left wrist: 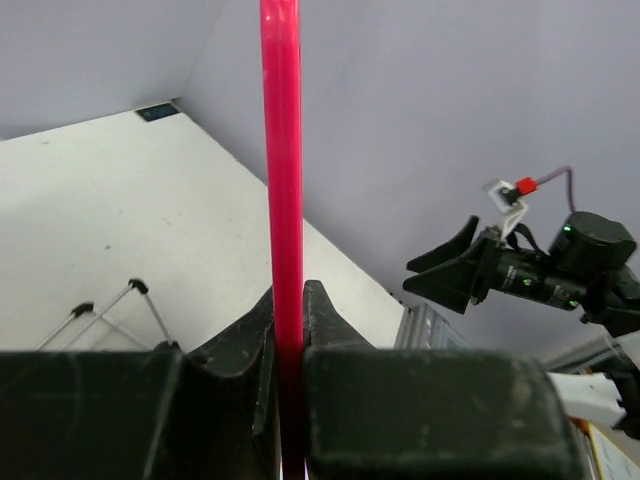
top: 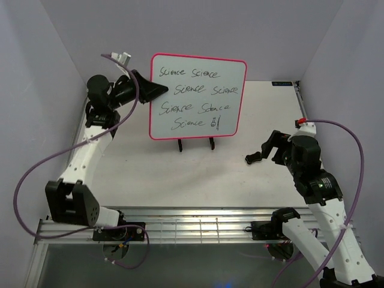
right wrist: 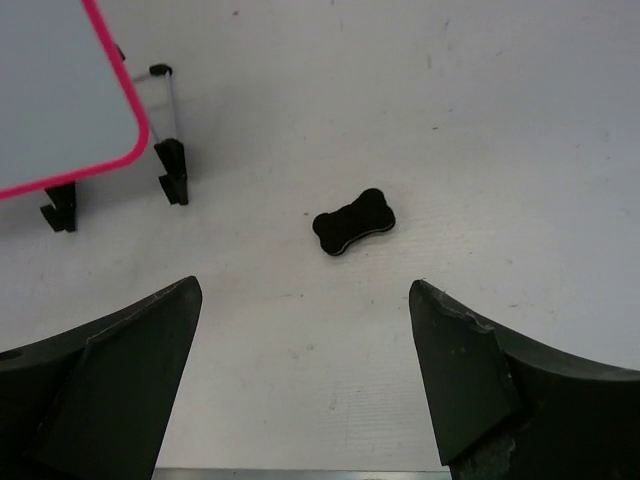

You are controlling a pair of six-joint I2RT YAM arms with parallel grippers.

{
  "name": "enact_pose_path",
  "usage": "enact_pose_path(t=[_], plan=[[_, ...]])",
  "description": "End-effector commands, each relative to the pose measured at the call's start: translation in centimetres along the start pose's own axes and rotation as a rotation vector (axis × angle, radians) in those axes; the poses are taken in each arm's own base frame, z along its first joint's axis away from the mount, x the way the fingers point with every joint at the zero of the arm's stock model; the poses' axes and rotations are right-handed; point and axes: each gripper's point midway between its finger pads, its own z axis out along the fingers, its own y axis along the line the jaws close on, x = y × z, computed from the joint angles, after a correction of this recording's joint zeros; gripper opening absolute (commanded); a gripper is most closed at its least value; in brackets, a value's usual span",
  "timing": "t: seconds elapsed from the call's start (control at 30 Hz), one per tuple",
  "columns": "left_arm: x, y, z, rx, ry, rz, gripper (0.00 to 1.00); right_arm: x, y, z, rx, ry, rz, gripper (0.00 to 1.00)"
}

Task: Erase the whiteboard

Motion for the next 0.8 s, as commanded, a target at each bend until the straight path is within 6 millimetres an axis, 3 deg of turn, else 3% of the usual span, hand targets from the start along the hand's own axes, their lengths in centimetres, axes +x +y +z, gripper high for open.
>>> enact_pose_path(t=[0.0, 0.1, 0.27, 0.43, 0.47, 0.53, 0.67, 0.77], plan=[[1.4, 0.9, -4.2, -0.324, -0.075, 0.006, 0.00, -3.7, -2.2, -1.3, 0.147, -0.130, 0.039, 0.90], [3.7, -0.6, -8.0, -0.456, -0.080, 0.011, 0.00, -3.2, -1.8, 0.6, 0.158, -0.058, 0.030, 0.91], [8.7, -4.6, -10.2, -0.356, 0.018, -0.023, 0.00, -2.8, -2.4, 5.2, 0.281, 0.046, 0.023, 0.90], [12.0, -6.7, -12.2, -0.337, 0.107, -0.029, 0.00, 0.0, -2.4, 7.0, 0.359, 0.111, 0.282, 0.93], [12.6, -6.8, -12.4, -0.335, 0.121, -0.025, 0.00, 1.4, -2.8, 7.3, 0.378, 0.127, 0.307, 0.95], [14.4, -6.2, -13.2, -0.358, 0.156, -0.057, 0.00, 2.1, -3.4, 7.8, 0.415, 0.083, 0.395, 0.98], [17.7, -4.6, -14.0, -0.391, 0.202, -0.124, 0.00, 5.3, -4.2, 9.3, 0.478, 0.143, 0.437, 0.91], [19.0, -4.1, -14.3, -0.390, 0.216, -0.127, 0.00, 7.6, -4.8, 10.2, 0.551, 0.220, 0.456, 0.88]])
